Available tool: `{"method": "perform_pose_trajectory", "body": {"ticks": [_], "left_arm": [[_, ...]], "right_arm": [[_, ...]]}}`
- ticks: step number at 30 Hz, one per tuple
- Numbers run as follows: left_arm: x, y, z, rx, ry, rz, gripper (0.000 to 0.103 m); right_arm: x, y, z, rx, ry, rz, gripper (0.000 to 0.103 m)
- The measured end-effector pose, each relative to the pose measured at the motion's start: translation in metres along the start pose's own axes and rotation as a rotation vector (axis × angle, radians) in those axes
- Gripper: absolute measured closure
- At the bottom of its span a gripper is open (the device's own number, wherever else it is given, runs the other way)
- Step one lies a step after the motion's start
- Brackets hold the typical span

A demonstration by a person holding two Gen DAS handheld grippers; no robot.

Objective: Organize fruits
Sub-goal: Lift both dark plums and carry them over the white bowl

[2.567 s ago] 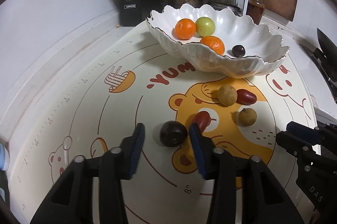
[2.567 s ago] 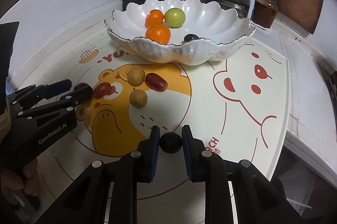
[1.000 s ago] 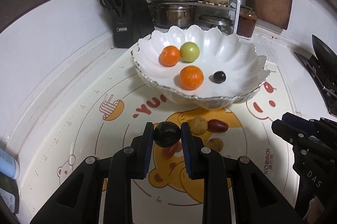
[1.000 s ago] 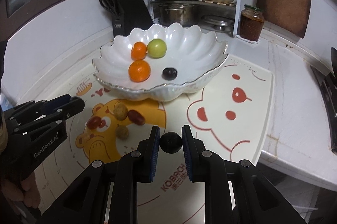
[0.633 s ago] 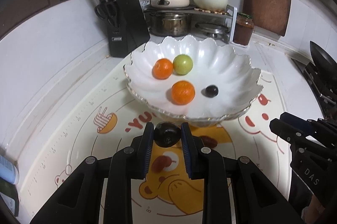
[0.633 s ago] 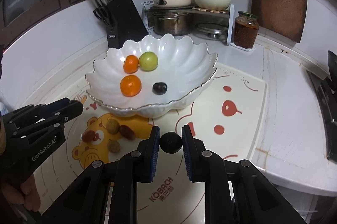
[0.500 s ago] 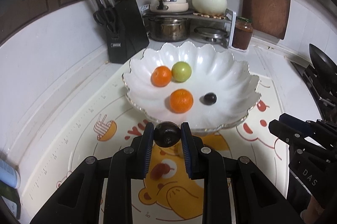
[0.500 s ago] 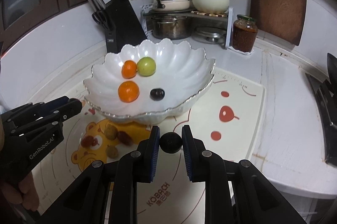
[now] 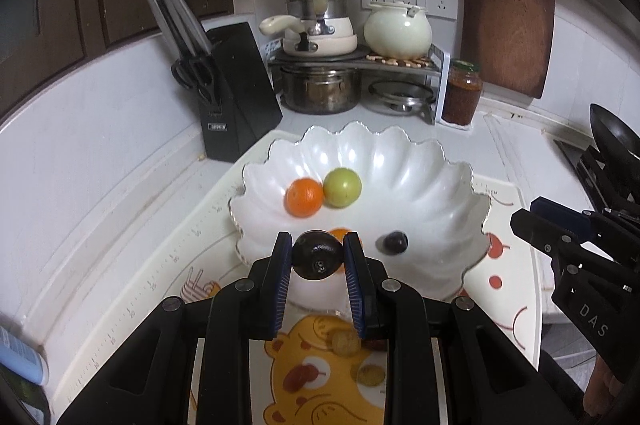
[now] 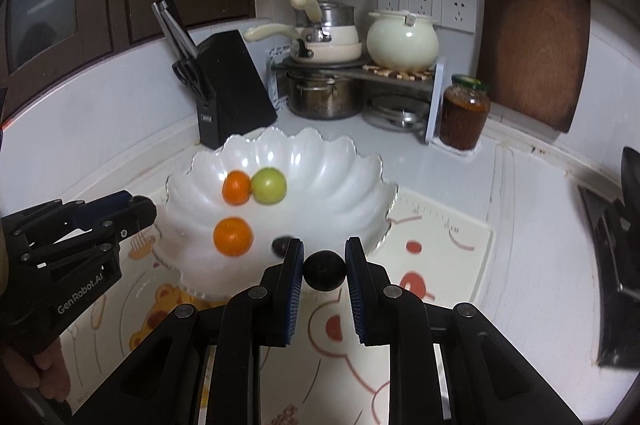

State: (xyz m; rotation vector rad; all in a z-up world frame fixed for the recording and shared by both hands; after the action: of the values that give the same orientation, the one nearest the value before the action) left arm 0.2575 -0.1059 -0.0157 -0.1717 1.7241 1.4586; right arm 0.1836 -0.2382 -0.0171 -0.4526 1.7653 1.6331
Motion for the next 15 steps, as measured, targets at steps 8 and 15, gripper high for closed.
{"method": "perform_pose_trajectory", "body": {"ticks": [8, 15], "left_arm": [[-0.020, -0.005, 0.001, -0.014, 0.014, -0.018, 0.077], [-0.032, -0.013, 0.004, -0.026, 0.035, -0.026, 0.077]], "right_arm": [[-0.026, -0.004, -0.006, 0.018, 0.024, -0.034, 0.080], [-0.040, -0.015, -0.011, 0.026, 0.025, -0.040, 0.080]]}}
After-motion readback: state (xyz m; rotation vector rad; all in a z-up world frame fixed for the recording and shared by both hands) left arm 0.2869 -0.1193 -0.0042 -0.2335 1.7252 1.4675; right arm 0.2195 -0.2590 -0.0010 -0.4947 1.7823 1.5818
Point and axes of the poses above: each gripper's, at about its wrist camera, not at the fingertips, and y roughly against the way its jaws point, z to its left, x to its underside, the point moved 6 cm from there along -y, roughly the way its jaws point, and after that the axes turned 9 degrees about z, right-handed, at the moved point
